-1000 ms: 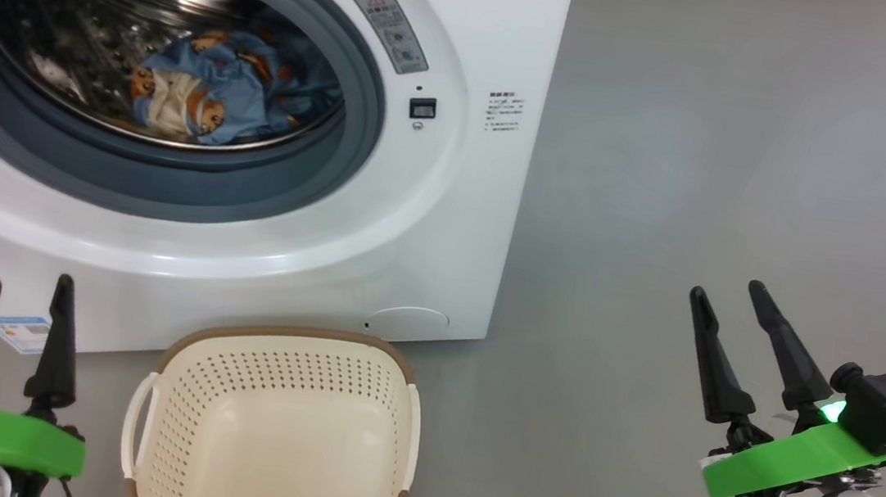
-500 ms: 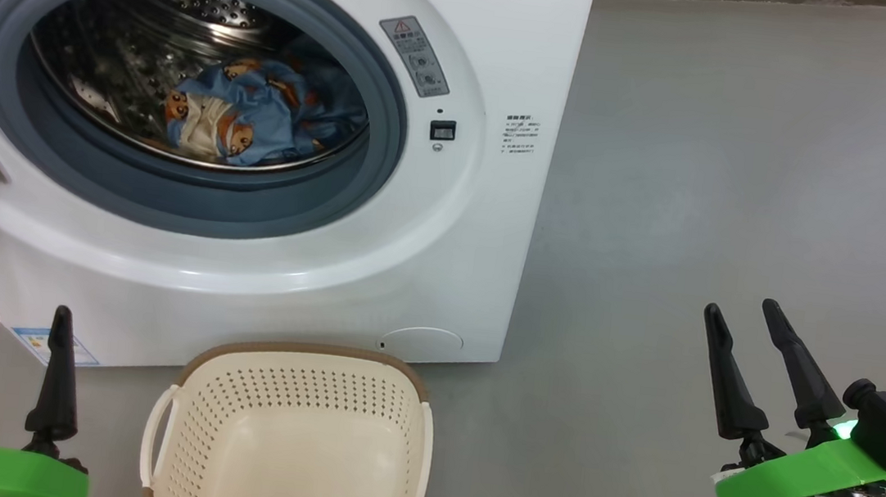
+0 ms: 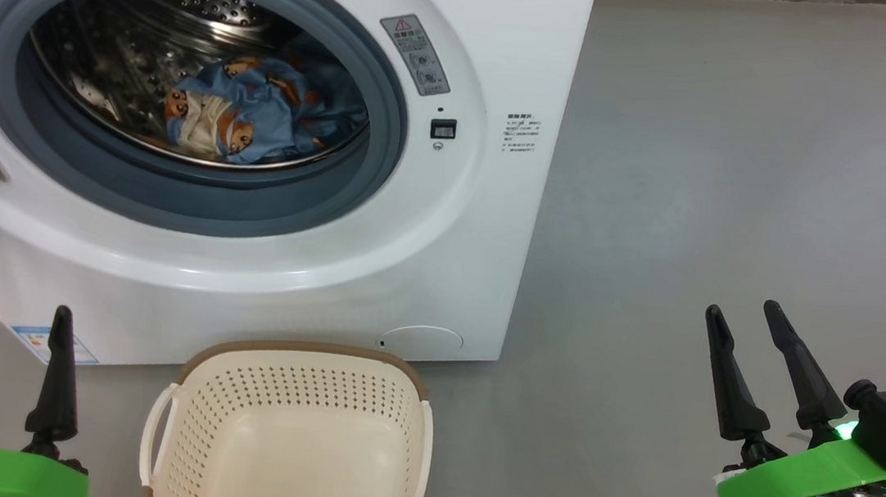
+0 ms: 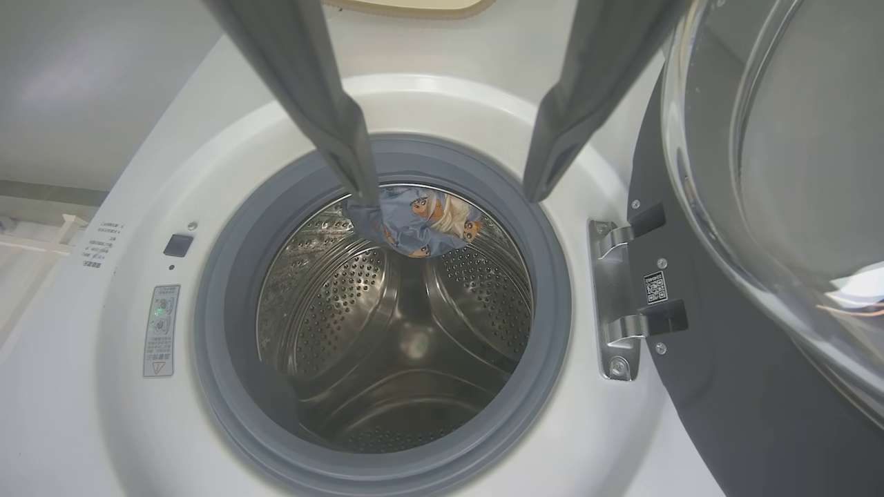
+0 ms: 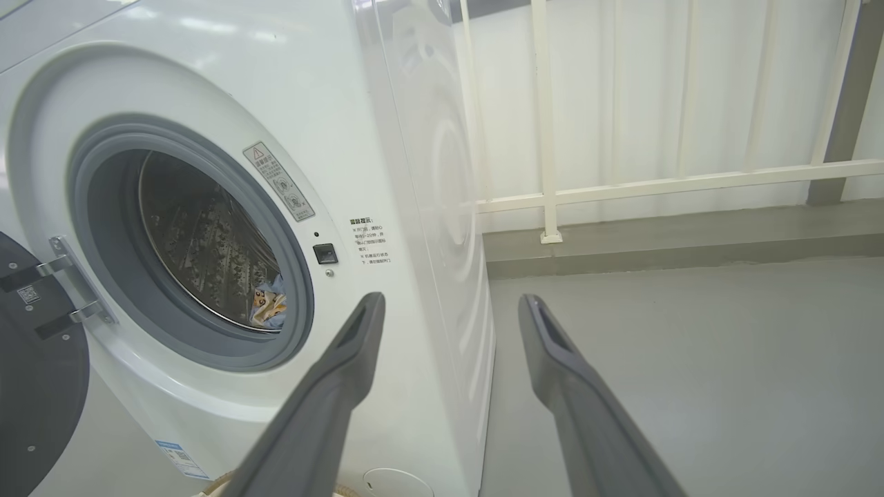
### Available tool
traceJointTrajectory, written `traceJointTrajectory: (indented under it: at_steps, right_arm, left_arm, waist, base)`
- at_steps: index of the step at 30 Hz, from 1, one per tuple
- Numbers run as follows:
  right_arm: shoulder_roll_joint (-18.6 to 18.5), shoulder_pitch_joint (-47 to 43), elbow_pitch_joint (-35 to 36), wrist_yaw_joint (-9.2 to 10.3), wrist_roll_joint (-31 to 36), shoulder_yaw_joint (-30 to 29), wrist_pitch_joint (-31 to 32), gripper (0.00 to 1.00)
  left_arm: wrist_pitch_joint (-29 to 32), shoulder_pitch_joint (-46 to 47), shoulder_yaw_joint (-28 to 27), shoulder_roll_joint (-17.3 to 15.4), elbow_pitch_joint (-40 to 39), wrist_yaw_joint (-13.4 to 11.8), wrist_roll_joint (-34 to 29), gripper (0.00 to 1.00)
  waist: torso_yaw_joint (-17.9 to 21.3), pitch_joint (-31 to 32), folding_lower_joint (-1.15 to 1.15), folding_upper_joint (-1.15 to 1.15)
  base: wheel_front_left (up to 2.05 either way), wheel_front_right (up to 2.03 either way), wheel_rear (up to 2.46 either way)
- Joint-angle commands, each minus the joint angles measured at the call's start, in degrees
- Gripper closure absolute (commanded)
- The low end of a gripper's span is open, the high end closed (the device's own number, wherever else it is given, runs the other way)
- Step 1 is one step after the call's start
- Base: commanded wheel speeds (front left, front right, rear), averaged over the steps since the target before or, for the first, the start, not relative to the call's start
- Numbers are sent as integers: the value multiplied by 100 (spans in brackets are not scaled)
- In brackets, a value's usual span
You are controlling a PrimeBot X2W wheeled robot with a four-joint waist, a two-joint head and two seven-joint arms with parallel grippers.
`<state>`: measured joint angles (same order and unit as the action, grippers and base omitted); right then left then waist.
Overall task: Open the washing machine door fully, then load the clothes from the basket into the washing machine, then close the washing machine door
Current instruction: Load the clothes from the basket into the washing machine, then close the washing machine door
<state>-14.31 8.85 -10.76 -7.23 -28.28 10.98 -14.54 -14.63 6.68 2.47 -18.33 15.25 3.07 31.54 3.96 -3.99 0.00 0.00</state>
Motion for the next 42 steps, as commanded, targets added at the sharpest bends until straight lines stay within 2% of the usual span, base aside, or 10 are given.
traceJointTrajectory:
  at_steps: [1,25,42]
  right_arm:
    - [-81,78,117,-25,-27,112,-46,0]
    - [-70,96,101,-25,-23,134,-46,0]
    - [-51,98,93,-25,-24,120,-46,0]
  left_arm:
    - [-37,78,-252,-138,-183,41,-81,0]
    - [-37,130,-275,-51,-130,144,-202,0]
    - [-19,130,-234,-58,-100,203,-196,0]
  waist:
    - [8,-5,0,0]
    - [39,1,0,0]
    - [56,24,0,0]
  base:
    - [0,0,0]
    - [-6,6,0]
    - [-151,151,0]
